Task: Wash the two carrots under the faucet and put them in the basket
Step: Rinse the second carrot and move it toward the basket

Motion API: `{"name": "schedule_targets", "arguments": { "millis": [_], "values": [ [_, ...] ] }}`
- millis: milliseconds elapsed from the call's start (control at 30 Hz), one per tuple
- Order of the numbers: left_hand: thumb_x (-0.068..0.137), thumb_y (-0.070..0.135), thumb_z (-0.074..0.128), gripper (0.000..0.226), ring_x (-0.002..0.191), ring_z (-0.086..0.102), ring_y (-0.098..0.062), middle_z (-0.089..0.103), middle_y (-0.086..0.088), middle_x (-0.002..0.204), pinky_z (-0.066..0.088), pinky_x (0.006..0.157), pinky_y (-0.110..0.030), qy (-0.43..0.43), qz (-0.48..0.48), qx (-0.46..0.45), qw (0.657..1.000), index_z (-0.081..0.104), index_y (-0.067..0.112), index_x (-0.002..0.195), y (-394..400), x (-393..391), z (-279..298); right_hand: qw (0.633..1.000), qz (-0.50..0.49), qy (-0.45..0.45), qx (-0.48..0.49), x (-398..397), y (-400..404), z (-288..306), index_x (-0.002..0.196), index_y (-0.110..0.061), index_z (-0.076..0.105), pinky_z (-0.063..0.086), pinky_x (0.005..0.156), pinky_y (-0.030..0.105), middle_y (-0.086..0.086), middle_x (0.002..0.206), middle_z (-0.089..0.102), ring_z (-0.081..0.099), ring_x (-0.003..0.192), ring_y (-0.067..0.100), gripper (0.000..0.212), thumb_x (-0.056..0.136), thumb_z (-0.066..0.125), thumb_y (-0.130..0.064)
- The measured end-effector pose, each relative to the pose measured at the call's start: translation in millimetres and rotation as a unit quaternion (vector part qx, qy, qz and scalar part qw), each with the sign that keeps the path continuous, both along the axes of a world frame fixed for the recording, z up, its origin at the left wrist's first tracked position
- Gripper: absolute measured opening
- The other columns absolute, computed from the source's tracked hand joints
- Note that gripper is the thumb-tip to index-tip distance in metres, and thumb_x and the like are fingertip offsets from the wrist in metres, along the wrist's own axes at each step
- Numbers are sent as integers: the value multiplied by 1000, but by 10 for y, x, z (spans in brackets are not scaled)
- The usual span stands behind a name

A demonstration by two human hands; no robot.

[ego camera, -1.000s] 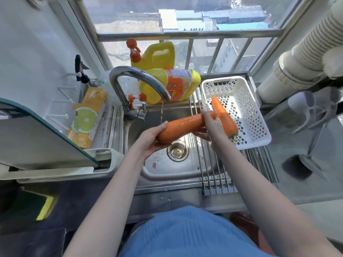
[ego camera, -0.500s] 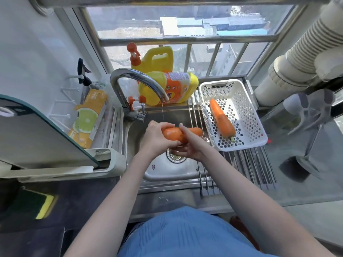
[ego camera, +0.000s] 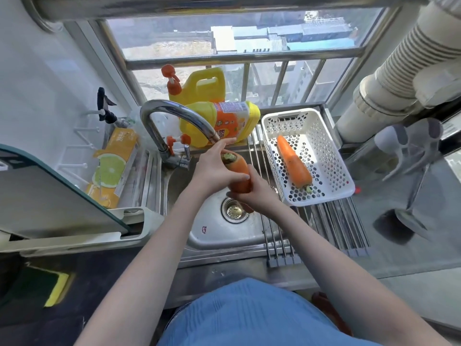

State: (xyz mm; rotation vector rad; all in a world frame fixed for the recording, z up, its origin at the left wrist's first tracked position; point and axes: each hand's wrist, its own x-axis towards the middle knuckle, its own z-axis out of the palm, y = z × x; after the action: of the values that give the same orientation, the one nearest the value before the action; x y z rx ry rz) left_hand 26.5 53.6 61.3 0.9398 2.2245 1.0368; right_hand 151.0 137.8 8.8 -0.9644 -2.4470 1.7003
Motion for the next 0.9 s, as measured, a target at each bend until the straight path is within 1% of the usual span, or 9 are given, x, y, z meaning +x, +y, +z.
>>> {"name": "schedule_targets", "arguments": {
  "millis": [133, 233, 333, 433, 533, 600, 667, 767, 900],
  "values": [
    [67, 21, 87, 80, 111, 54, -14, 52, 2, 130, 48, 82, -22, -126, 32, 61, 990, 46, 28, 136, 65, 35, -3, 994, -105, 42, 3, 16, 14, -46, 118, -23, 48, 54, 77, 28, -3, 103, 63, 62, 92, 15, 60, 71, 84, -30],
    [70, 23, 85, 80, 121, 49, -19, 49, -2, 137, 47, 97, -35, -201, 18, 43, 978, 44, 25, 138, 94, 21, -51, 981, -179, 72, 11, 34, 10, -25, 122, -28, 48, 49, 73, 19, -16, 97, 60, 61, 90, 7, 64, 70, 85, -34],
    [69, 24, 86, 76, 121, 53, -19, 55, -3, 131, 48, 94, -31, -222, -26, -12, 975, 48, 20, 135, 97, 56, -116, 982, -172, 69, 33, 42, 35, -39, 123, -31, 46, 51, 78, 27, -13, 101, 61, 62, 94, 11, 69, 68, 85, -41],
    [68, 20, 86, 69, 114, 57, -18, 59, -2, 125, 48, 91, -26, -231, -34, -5, 972, 53, 19, 129, 94, 128, -164, 982, -167, 58, 60, 58, 48, -58, 118, -25, 45, 55, 75, 33, -11, 95, 62, 63, 87, 13, 63, 68, 84, -32],
    [71, 21, 84, 65, 112, 57, -16, 60, -1, 124, 47, 88, -22, -233, -43, -10, 971, 54, 17, 129, 92, 160, -198, 982, -175, 61, 45, 64, 54, -64, 120, -26, 45, 50, 67, 21, -17, 92, 59, 60, 83, 3, 63, 70, 83, -25],
    [73, 23, 83, 64, 113, 57, -15, 60, 0, 124, 47, 94, -29, -235, -44, -12, 971, 54, 18, 129, 105, 167, -223, 981, -182, 65, 34, 53, 77, -52, 123, -28, 44, 50, 69, 20, -14, 96, 62, 62, 87, 2, 63, 72, 81, -26],
    [74, 23, 83, 63, 113, 58, -15, 61, 0, 123, 47, 97, -32, -245, -39, -1, 969, 54, 19, 129, 133, 170, -237, 976, -204, 68, 32, 29, 126, -2, 118, -27, 39, 53, 71, 25, -8, 97, 64, 64, 87, 9, 62, 73, 81, -30],
    [75, 26, 81, 60, 112, 60, -16, 64, -2, 121, 49, 97, -33, -292, -15, 27, 956, 55, 20, 129, 227, 194, -239, 968, -237, 83, 13, -6, 265, 146, 114, -20, 30, 54, 73, 29, 1, 97, 66, 65, 86, 14, 77, 65, 86, -38],
    [84, 30, 73, 43, 112, 62, -18, 63, -4, 121, 52, 96, -36, -350, 0, 50, 935, 57, 20, 123, 439, 243, -191, 961, -259, 99, -17, 10, 566, 342, 108, -20, 30, 55, 81, 32, 0, 93, 67, 68, 88, 19, 72, 67, 86, -37]
  ]
}}
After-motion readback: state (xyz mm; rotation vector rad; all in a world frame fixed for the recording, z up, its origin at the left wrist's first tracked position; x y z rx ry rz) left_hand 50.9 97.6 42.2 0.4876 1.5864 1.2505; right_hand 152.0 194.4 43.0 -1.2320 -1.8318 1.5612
